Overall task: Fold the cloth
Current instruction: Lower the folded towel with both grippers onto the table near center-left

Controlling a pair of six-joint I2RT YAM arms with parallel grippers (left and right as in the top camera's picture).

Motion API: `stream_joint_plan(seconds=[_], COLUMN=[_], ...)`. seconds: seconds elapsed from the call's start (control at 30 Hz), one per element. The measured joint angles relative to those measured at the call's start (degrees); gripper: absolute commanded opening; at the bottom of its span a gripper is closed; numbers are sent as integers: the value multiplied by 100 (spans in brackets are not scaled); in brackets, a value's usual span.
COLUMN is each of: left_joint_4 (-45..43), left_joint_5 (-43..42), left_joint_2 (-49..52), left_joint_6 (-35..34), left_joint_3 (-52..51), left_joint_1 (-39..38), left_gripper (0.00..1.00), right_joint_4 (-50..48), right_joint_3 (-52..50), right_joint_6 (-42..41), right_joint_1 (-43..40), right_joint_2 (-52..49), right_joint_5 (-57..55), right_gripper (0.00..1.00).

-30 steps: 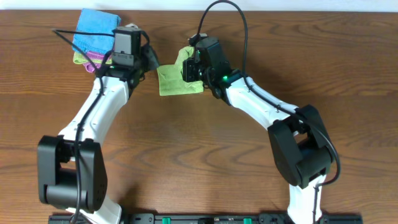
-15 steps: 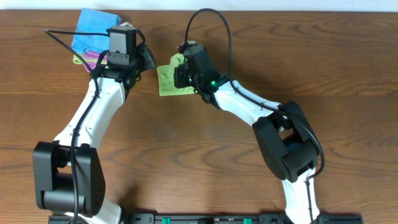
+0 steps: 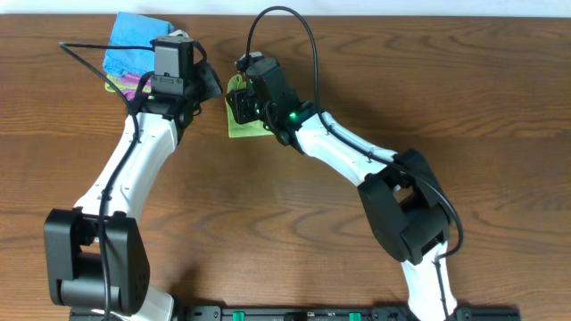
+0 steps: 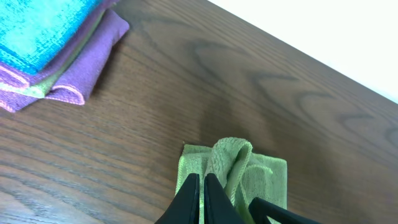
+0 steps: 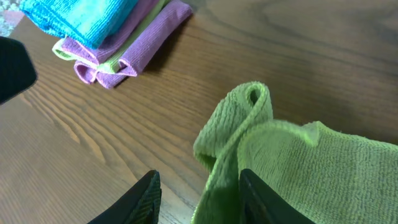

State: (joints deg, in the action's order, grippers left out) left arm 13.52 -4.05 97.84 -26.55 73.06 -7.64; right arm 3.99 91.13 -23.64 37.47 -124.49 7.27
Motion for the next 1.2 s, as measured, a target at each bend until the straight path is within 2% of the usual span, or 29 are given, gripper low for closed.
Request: stream_joint_plan(seconds=[0.37, 0.57, 0.67, 0.73, 0.77, 0.8, 0.83, 1.03, 1.2], left_joint_4=[0, -2, 0, 0, 0, 0, -4, -9, -11], left_joint_5=[-2, -2, -4, -4, -4, -11, -15, -24, -24], left_joint_2=[-46, -46, -46, -46, -46, -46, -46, -72, -201], left_joint_6=[-2, -20, -20, -20, -20, -15, 4, -31, -24], left_joint_3=[0, 0, 0, 0, 0, 0, 0, 0, 0], left_joint_1=[240, 313, 315, 315, 317, 328, 337, 387, 496], left_gripper=[6, 6, 6, 7, 12, 23, 25, 36, 45], right_joint_4=[116, 120, 120, 157, 197, 247, 267, 157, -4], right_joint_3=[2, 2, 2, 2, 2, 2, 2, 2, 2], right_joint_6=[17, 15, 22, 22, 22, 24, 24, 13, -7], right_joint_1=[17, 72, 72, 72, 72, 72, 74, 105, 118], right_joint_2=[-2, -2, -2, -2, -2, -2, -9, -269, -507], right_joint_5=[485, 671, 728, 730, 730, 728, 730, 664, 625], right_gripper=[53, 69, 71, 71, 71, 71, 70, 52, 49])
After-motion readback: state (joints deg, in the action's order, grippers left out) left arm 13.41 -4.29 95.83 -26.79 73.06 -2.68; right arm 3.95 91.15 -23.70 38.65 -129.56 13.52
